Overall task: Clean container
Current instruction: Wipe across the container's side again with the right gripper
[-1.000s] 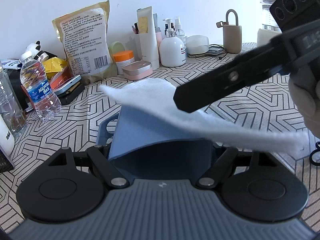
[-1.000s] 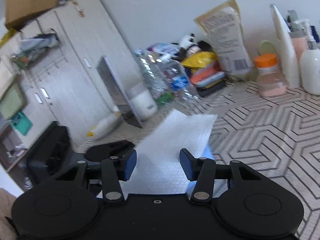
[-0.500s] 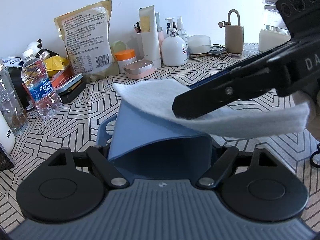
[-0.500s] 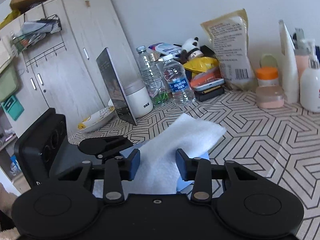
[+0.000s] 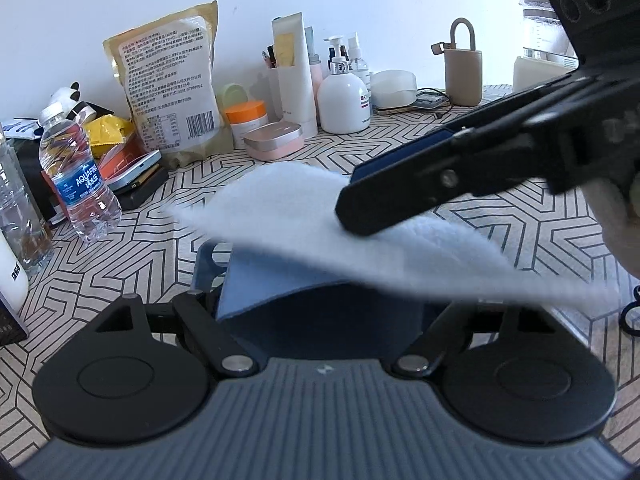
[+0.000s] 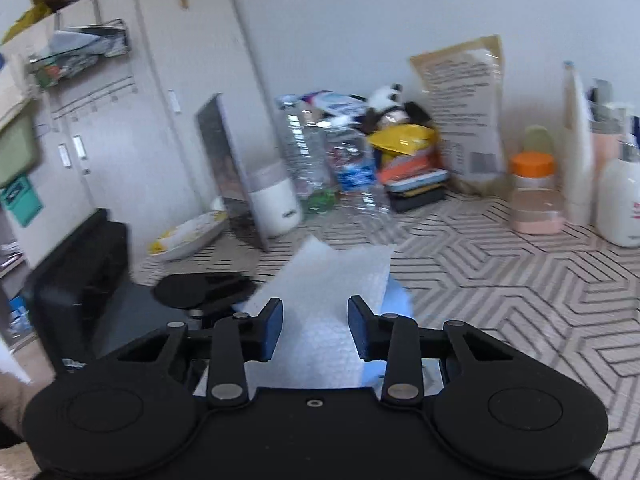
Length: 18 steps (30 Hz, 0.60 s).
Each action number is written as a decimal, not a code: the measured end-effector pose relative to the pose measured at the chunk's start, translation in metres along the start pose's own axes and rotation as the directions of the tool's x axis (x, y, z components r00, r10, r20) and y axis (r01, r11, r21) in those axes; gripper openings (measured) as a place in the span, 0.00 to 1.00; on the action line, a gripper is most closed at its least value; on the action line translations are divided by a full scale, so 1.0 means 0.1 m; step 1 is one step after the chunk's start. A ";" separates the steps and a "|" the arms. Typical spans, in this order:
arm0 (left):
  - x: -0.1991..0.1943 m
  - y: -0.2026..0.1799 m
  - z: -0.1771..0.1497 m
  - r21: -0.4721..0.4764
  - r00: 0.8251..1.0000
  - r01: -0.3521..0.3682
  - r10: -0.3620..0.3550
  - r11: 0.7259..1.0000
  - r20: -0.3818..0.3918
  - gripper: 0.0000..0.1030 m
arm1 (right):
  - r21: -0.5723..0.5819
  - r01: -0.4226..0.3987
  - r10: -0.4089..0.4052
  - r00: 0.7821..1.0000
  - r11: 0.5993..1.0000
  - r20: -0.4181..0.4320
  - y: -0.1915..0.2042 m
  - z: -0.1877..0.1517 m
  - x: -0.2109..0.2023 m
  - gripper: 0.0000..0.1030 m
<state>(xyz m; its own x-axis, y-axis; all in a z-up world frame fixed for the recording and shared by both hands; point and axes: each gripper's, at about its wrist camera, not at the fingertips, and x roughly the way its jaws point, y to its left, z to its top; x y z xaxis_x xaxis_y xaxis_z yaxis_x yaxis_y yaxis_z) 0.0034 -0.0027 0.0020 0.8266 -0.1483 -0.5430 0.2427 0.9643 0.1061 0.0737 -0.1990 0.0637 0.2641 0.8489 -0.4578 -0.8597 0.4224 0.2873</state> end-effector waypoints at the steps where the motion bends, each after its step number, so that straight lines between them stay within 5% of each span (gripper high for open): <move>1: 0.00 -0.01 0.00 0.002 1.000 -0.001 0.001 1.000 0.000 0.78 | 0.003 0.000 0.000 1.000 1.000 0.001 0.00 0.00 0.00 0.42; 18: 0.07 0.07 0.03 -0.007 1.000 -0.010 0.010 1.000 -0.004 0.79 | -0.087 -0.057 0.057 0.998 0.995 -0.010 0.17 0.00 -0.01 0.40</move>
<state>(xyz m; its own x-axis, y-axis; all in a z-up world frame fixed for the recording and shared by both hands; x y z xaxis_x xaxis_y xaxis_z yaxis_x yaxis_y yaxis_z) 0.0118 0.0026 0.0013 0.8270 -0.1376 -0.5450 0.2308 0.9672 0.1061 0.0586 -0.1929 0.0692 0.2106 0.8683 -0.4490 -0.9083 0.3436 0.2385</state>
